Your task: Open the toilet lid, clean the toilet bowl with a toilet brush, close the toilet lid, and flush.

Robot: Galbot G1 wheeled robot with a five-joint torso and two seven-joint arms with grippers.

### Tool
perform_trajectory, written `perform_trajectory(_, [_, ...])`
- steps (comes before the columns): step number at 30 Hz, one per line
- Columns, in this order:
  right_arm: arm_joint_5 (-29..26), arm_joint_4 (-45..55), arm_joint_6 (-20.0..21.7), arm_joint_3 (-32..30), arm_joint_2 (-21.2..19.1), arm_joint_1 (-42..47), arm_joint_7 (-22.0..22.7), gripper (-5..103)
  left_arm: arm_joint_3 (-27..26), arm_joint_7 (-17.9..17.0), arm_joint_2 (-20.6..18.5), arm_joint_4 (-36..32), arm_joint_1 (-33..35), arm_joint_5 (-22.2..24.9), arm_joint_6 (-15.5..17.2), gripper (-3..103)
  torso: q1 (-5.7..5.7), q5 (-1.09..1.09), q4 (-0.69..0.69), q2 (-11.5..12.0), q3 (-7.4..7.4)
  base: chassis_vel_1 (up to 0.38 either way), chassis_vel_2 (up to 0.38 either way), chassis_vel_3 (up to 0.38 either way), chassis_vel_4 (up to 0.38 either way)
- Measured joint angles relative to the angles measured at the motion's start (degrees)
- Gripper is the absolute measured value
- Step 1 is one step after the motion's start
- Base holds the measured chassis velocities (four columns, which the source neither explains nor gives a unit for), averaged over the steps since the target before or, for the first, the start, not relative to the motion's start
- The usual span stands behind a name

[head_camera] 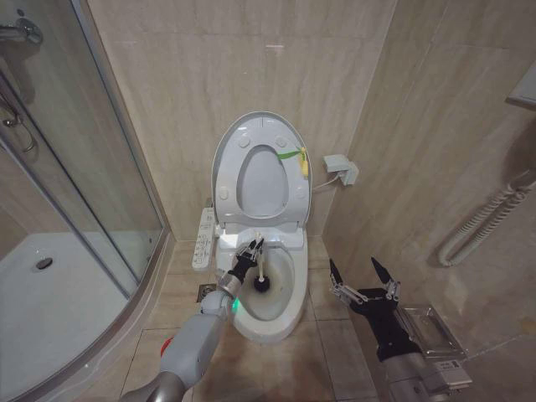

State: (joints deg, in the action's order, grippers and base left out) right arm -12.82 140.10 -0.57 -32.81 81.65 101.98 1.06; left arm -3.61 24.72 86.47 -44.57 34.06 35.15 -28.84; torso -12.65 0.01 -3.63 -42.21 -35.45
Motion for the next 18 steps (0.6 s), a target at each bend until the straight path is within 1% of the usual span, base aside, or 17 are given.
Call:
perform_trajectory(2, [0.0, 0.0, 0.0, 0.0, 0.0, 0.0, 0.0, 100, 0.4, 0.2, 0.9, -0.6, -0.2, 5.1, -0.4, 20, 0.0, 0.0, -0.01, 0.0, 0.0, 0.0, 0.0, 0.0, 0.0])
perform_trajectory(3, [0.0, 0.0, 0.0, 0.0, 0.0, 0.0, 0.0, 100, 0.4, 0.2, 0.9, -0.6, -0.2, 5.1, -0.4, 20, 0.0, 0.0, -0.01, 0.0, 0.0, 0.0, 0.0, 0.0, 0.0])
perform_trajectory(4, [0.0, 0.0, 0.0, 0.0, 0.0, 0.0, 0.0, 100, 0.7, 0.8, 2.0, -0.9, -0.6, 8.9, -0.6, 20, 0.0, -0.02, -0.06, 0.0, 0.0, 0.0, 0.0, 0.0, 0.0])
perform_trajectory(6, [0.0, 0.0, 0.0, 0.0, 0.0, 0.0, 0.0, 100, 0.9, 1.8, 3.3, -1.0, -1.2, 12.8, -0.8, 20, 0.0, -0.01, -0.07, 0.0, 0.0, 0.0, 0.0, 0.0, 0.0])
perform_trajectory(7, [0.0, 0.0, 0.0, 0.0, 0.0, 0.0, 0.0, 100, 0.9, 2.1, 3.8, -0.9, -1.3, 13.7, -0.9, 20, 0.0, -0.01, -0.06, 0.0, 0.0, 0.0, 0.0, 0.0, 0.0])
perform_trajectory(9, [0.0, 0.0, 0.0, 0.0, 0.0, 0.0, 0.0, 100, 0.9, 2.6, 4.5, -0.3, -1.4, 14.1, -1.0, 20, 0.0, -0.01, -0.05, 0.0, 0.0, 0.0, 0.0, 0.0, 0.0])
perform_trajectory(11, [0.0, 0.0, 0.0, 0.0, 0.0, 0.0, 0.0, 100, 0.8, 3.2, 5.0, 0.6, -1.3, 13.4, -1.4, 20, 0.0, 0.0, -0.04, 0.0, 0.0, 0.0, 0.0, 0.0, 0.0])
perform_trajectory(12, [0.0, 0.0, 0.0, 0.0, 0.0, 0.0, 0.0, 100, 0.7, 3.7, 5.0, 1.2, -1.1, 12.4, -1.9, 20, 0.0, -0.01, -0.03, 0.0, 0.0, 0.0, 0.0, 0.0, 0.0])
perform_trajectory(13, [0.0, 0.0, 0.0, 0.0, 0.0, 0.0, 0.0, 100, 0.2, 4.7, 4.9, 2.2, -0.8, 9.1, -2.8, 20, 0.0, -0.01, -0.03, 0.0, 0.0, 0.0, 0.0, 0.0, 0.0])
perform_trajectory(14, [0.0, 0.0, 0.0, 0.0, 0.0, 0.0, 0.0, 100, 0.2, 4.7, 4.9, 2.2, -0.8, 9.1, -2.8, 20, 0.0, -0.01, -0.03, 0.0, 0.0, 0.0, 0.0, 0.0, 0.0])
perform_trajectory(16, [0.0, 0.0, 0.0, 0.0, 0.0, 0.0, 0.0, 100, -0.6, 6.1, 4.1, 3.3, -0.5, 2.4, -4.7, 20, 0.0, -0.02, -0.03, 0.0, 0.0, 0.0, 0.0, 0.0, 0.0])
perform_trajectory(18, [0.0, 0.0, 0.0, 0.0, 0.0, 0.0, 0.0, 100, -1.1, 6.7, 3.3, 3.5, -0.2, -2.1, -6.1, 20, 0.01, 0.0, -0.02, 0.0, 0.01, 0.0, 0.0, 0.0, 0.0])
